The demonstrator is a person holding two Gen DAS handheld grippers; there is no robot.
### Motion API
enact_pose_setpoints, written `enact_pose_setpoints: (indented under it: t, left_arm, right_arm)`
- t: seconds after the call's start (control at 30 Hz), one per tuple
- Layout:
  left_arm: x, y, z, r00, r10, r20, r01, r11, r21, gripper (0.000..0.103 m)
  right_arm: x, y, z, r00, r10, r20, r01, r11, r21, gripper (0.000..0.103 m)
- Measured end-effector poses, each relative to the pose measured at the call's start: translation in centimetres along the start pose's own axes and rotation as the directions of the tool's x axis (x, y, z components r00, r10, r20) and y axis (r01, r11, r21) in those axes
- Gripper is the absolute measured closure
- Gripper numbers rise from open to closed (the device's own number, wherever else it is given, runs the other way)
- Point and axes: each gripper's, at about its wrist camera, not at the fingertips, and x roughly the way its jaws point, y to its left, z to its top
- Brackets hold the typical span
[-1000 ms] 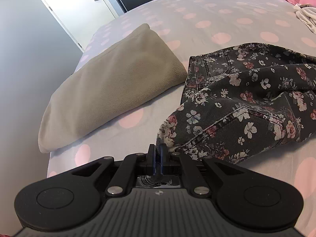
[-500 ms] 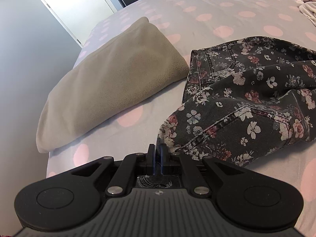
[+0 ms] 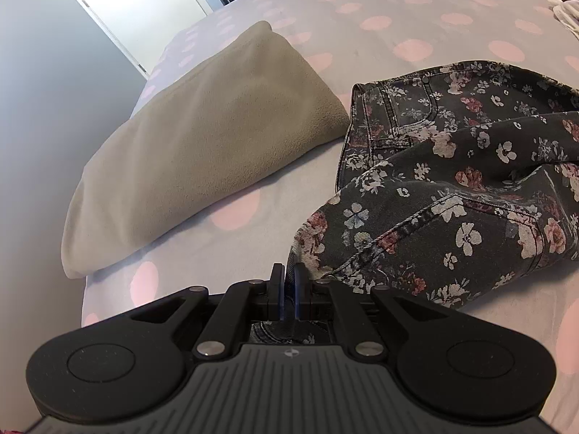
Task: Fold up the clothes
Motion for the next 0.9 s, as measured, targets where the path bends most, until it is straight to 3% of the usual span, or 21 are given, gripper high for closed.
enact_pose_setpoints:
  t: [0.3,0.47,0.53,0.6,0.7,0.8,0.9]
  left_arm:
    - [-1.7,0.3,-1.3,1.0,0.026,0.015,-0.026,0.999,0.019,0.1]
    - [-4.2,0.0,-2.3,0.998,0.041,0.055,-0.044,0.998,0.054,0.101]
    - [-4.7,-0.3,-2.9,0.998,0.037,0.057,-0.042,0.996,0.084,0.101]
    - [-4.9,-0.7,-3.8,0.999,0.027,0.047,-0.033,0.992,0.118,0.101]
    - [-5.2,-1.4,-5.0,0.999,0.014,0.032,-0.019,0.985,0.169,0.101]
    - [-5.6,-2.1,-6.2,1.0,0.001,0.016,-0.005,0.975,0.22,0.101]
    - [-5.6,-2.5,-7.2,0.999,-0.041,-0.006,0.041,0.961,0.274,0.101]
  right_arm:
    - [-10.0,-2.0,-6.8,0.987,-0.119,0.108,0.116,0.993,0.031,0.096]
    - [-13.9,-3.8,-12.2,0.927,-0.311,0.212,0.268,0.941,0.209,0.097]
    - [-14.2,-4.2,-13.8,0.911,-0.353,0.213,0.301,0.922,0.242,0.098]
    - [-14.1,-4.4,-15.3,0.898,-0.392,0.201,0.335,0.903,0.268,0.098]
    - [-12.6,-4.7,-17.3,0.9,-0.412,0.143,0.36,0.887,0.29,0.103]
    - [-10.6,-5.1,-19.3,0.874,-0.484,0.042,0.451,0.84,0.302,0.103]
    - [-10.2,-5.7,-21.3,0.878,-0.479,0.013,0.443,0.822,0.357,0.103]
